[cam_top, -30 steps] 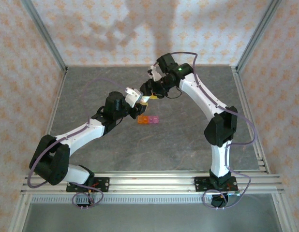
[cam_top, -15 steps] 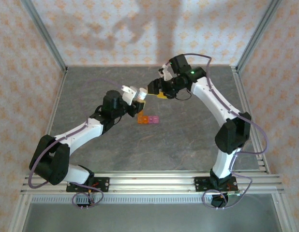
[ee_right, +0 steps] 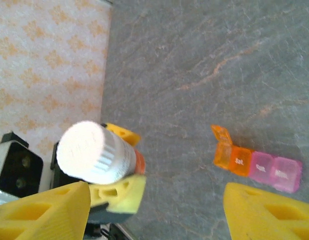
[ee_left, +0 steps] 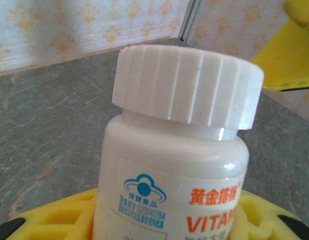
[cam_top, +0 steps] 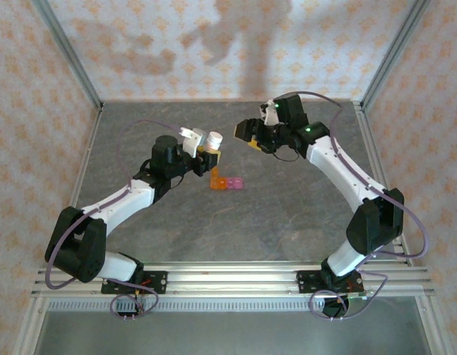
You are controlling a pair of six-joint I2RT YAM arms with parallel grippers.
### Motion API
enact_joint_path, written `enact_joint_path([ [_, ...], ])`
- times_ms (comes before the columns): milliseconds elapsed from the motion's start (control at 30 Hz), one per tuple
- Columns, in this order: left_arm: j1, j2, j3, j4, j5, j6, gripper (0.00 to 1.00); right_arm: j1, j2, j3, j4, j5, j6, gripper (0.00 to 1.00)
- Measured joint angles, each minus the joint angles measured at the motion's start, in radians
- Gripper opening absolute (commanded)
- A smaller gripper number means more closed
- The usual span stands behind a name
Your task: Sort the pills into containers
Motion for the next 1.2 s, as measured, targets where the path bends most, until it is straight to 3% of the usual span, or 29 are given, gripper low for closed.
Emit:
enact_joint_path([
  [267,0.0,0.0,0.013,0.004,0.051,-0.021,0.0,0.08,0.026,0.009,0.135,0.034,0.069,0.68],
  [867,0.0,0.0,0.032,0.003,0.061,-0.038,0.0,0.129,0.085,0.062,0.158,0.052,0.074,0.6],
  [967,0.0,0.0,0.037,0.003,0.067,-0.038,0.0,0.135,0.095,0.069,0.158,0.052,0.072,0.57],
  [1200,0.0,0.006,0.042,-0.003,0.07,-0.039,0.0,0.139,0.1,0.081,0.155,0.061,0.05,0.37],
])
